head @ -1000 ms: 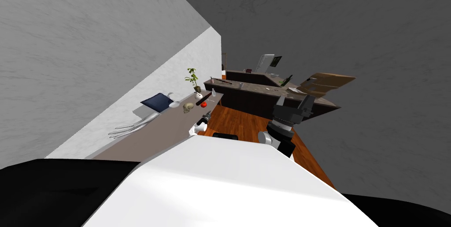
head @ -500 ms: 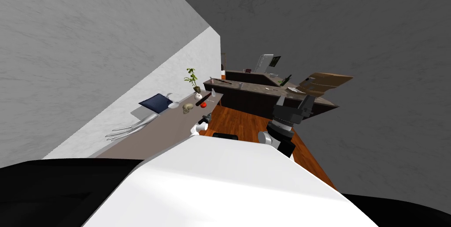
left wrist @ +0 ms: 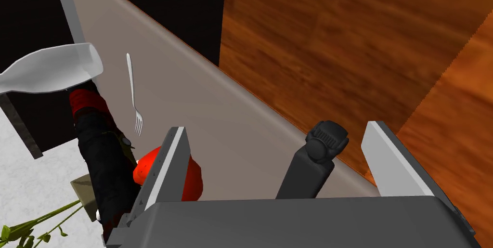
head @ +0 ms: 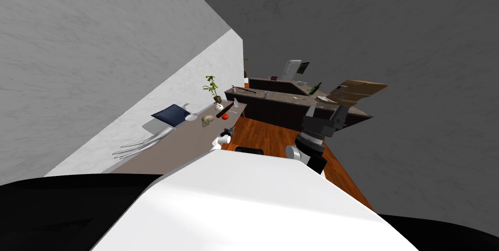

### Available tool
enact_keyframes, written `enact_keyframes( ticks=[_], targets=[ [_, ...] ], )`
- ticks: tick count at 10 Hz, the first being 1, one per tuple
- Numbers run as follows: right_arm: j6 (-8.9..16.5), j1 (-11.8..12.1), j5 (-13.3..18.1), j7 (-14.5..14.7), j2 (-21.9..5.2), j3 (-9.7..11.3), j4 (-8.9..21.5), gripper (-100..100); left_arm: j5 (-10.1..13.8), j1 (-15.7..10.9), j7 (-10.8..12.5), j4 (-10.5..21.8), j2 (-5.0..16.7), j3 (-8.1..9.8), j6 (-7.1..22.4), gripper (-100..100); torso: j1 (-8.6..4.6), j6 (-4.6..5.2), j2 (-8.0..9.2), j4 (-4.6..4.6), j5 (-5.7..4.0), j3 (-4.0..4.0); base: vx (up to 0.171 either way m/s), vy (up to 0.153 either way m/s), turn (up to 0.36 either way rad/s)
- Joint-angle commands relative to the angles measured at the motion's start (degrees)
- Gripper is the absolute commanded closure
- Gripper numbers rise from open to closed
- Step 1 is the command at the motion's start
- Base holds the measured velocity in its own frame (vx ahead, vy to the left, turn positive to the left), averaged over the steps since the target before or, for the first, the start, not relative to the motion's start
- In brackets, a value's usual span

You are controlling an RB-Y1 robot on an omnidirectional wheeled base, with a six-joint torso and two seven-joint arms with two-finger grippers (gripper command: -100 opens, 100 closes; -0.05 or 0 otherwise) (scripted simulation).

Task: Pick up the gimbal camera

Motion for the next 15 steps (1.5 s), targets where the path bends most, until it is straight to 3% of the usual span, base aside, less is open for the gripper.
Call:
enact_keyframes(
  ticks=[1,7,12,15],
  targets=[
    [0.0,0.0,0.0,0.0,0.0,0.0,0.0,0,1.5,-1.5,-0.4,2.9,0.1,-0.36,1.2,-100,0.00,0.00,0.00,0.00,0.00,0.00,0.023,0.041,-0.045],
    [0.0,0.0,0.0,0.0,0.0,0.0,0.0,0,5.1,-5.2,-1.2,10.3,0.7,-0.86,4.2,-100,0.09,0.00,-0.01,0.00,0.01,-0.01,0.019,0.050,-0.034],
    [0.0,0.0,0.0,0.0,0.0,0.0,0.0,0,9.8,-9.8,-2.4,19.0,2.1,-1.29,7.4,-100,0.27,-0.01,-0.08,-0.02,0.06,-0.05,0.032,0.079,-0.058],
    [0.0,0.0,0.0,0.0,0.0,0.0,0.0,0,10.7,-10.6,-2.6,20.5,2.4,-1.37,7.7,-100,0.14,-0.01,-0.05,-0.01,0.03,-0.03,0.020,0.053,-0.029]
  ],
)
